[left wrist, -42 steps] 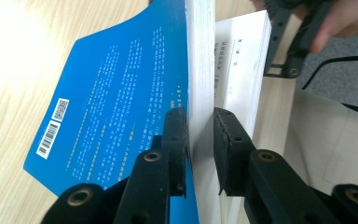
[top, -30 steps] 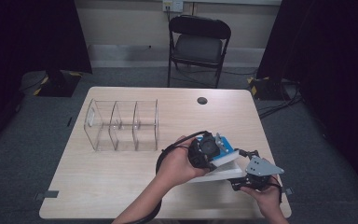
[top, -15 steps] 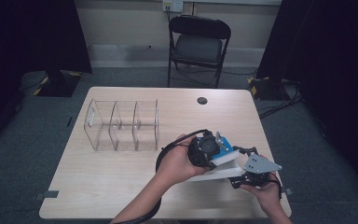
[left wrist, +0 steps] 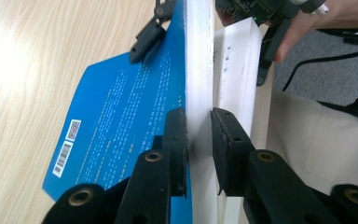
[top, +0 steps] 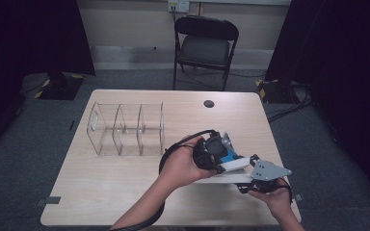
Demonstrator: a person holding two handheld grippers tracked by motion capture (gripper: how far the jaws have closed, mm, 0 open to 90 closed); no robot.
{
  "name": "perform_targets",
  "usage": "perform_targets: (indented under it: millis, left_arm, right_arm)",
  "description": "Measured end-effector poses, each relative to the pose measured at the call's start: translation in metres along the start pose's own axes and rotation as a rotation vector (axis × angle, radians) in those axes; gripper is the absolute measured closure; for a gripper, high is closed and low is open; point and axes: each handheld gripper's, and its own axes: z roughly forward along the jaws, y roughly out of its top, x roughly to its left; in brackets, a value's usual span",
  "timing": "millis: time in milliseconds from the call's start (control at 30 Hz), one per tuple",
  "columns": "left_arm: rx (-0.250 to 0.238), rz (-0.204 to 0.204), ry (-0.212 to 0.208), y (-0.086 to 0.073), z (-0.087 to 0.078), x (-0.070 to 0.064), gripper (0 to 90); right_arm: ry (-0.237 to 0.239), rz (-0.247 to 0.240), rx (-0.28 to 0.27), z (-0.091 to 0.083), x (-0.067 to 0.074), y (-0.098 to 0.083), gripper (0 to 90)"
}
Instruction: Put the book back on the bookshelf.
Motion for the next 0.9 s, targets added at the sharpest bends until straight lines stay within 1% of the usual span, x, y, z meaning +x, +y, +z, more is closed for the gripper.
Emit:
perform_targets:
  millis: [33,67,100,133,167,200,233,267,300,333,367,400,433,467,533,567,633,667,700,800,867,900]
  left_arm:
    - [-0.025,-0.005,-0.01,-0.001,0.0,-0.001,75.0]
    - [-0.025,-0.005,-0.01,-0.001,0.0,-0.001,75.7]
    - [-0.108,0.004,-0.034,0.001,-0.005,-0.001,76.1]
    - [-0.114,0.017,0.017,0.003,-0.008,-0.001,70.6]
    - [-0.114,0.018,0.026,0.005,-0.01,0.0,61.1]
    - [-0.109,-0.008,0.021,0.006,-0.012,0.003,54.2]
    - [-0.109,-0.008,0.021,0.006,-0.012,0.003,47.0]
    - [-0.104,0.016,0.056,0.005,-0.016,0.007,43.5]
    - [-0.104,0.016,0.056,0.005,-0.016,0.007,42.8]
    - [-0.127,-0.014,0.049,0.002,-0.019,0.012,41.2]
    - [-0.137,-0.012,0.036,-0.001,-0.022,0.016,38.8]
    - [-0.147,-0.014,0.043,-0.004,-0.025,0.019,36.9]
    - [-0.147,-0.014,0.043,-0.004,-0.025,0.019,34.8]
    - [-0.202,-0.042,0.042,-0.01,-0.029,0.026,32.8]
    - [-0.242,-0.08,0.032,-0.015,-0.034,0.033,29.9]
    - [-0.242,-0.08,0.032,-0.015,-0.034,0.033,28.9]
    - [-0.253,-0.103,0.045,-0.022,-0.042,0.041,27.7]
    - [-0.262,-0.099,0.05,-0.023,-0.044,0.042,27.5]
    - [-0.266,-0.106,0.052,-0.025,-0.047,0.043,27.2]
    - [-0.263,-0.103,0.069,-0.03,-0.052,0.045,25.2]
    - [-0.265,-0.11,0.072,-0.036,-0.056,0.046,24.1]
    - [-0.265,-0.11,0.072,-0.036,-0.056,0.046,24.1]
  right_arm:
    - [0.005,0.01,0.002,-0.001,-0.001,-0.001,36.9]
    - [0.005,0.01,0.002,-0.001,-0.001,-0.001,36.9]
    - [0.042,0.009,0.016,-0.001,-0.002,-0.003,43.0]
    - [0.045,-0.005,0.024,0.0,-0.001,-0.003,44.1]
    - [0.044,-0.03,0.04,0.001,0.002,-0.004,44.8]
    - [0.049,-0.034,0.045,0.002,0.003,-0.004,45.0]
    - [0.049,-0.041,0.048,0.002,0.004,-0.005,45.3]
    - [0.054,-0.035,0.045,0.001,0.004,-0.006,45.4]
    - [0.054,-0.035,0.045,0.001,0.004,-0.006,45.4]
    - [0.053,-0.022,0.04,0.001,0.003,-0.007,45.7]
    - [0.056,-0.02,0.038,0.001,0.002,-0.007,45.9]
    - [0.056,-0.016,0.039,0.001,0.002,-0.008,46.2]
    - [0.056,-0.016,0.039,0.001,0.002,-0.008,46.2]
    - [0.065,-0.01,0.04,0.0,0.002,-0.007,46.5]
    - [0.065,-0.005,0.042,0.0,0.001,-0.007,46.8]
    - [0.072,0.002,0.042,-0.001,0.001,-0.006,47.0]
    - [0.084,0.022,0.043,-0.005,0.0,-0.003,47.7]
    - [0.095,0.037,0.045,-0.007,0.0,0.0,48.3]
    - [0.105,0.047,0.043,-0.01,-0.001,0.002,49.0]
    - [0.131,0.089,0.06,-0.017,-0.004,0.012,50.7]
    - [0.142,0.112,0.068,-0.021,-0.008,0.017,51.8]
    - [0.142,0.112,0.068,-0.021,-0.008,0.017,51.8]
